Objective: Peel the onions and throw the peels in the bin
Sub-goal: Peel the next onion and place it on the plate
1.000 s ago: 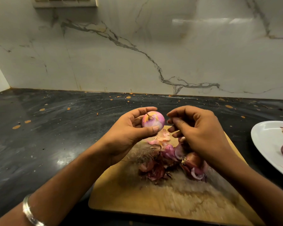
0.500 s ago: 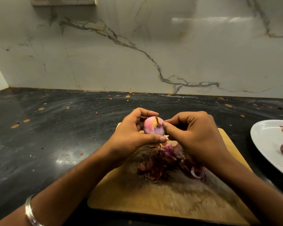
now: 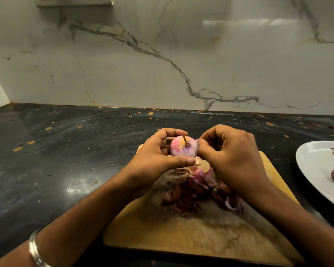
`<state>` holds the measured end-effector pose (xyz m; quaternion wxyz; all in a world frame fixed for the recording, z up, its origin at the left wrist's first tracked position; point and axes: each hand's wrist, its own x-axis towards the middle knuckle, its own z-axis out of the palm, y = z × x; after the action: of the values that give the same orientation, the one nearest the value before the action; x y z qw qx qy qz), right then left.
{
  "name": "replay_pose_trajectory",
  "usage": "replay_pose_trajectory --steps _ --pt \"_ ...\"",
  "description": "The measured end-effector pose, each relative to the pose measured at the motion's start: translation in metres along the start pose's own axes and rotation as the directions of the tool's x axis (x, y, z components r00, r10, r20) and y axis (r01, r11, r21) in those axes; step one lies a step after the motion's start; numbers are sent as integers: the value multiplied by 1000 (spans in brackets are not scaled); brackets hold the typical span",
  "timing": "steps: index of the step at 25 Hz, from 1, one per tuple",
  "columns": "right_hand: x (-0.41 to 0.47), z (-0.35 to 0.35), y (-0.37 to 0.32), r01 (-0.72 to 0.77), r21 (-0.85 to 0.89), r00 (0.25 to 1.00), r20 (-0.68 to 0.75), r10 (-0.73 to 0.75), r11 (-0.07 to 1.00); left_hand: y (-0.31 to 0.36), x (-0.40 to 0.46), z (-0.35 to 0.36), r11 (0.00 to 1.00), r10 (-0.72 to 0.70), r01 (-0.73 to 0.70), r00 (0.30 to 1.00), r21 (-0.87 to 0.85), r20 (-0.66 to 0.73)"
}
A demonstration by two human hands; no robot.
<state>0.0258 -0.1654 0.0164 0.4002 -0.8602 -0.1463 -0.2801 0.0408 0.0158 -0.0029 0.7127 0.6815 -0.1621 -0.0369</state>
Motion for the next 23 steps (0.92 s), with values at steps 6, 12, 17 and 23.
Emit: replay_pose_trajectory --steps 6,12,17,23 --pt "4 -1 4 -271 317 962 128 242 909 0 2 -4 997 -16 16 1000 -74 2" --pt "1 0 0 -272 252 953 203 225 929 -1 -1 0 999 4 -4 1000 -45 -2" --pt "4 0 5 -266 272 963 117 243 925 2 -1 1 988 -39 44 999 -146 37" --pt "4 -1 5 -313 388 949 159 271 867 6 -1 2 954 -81 107 991 -282 102"
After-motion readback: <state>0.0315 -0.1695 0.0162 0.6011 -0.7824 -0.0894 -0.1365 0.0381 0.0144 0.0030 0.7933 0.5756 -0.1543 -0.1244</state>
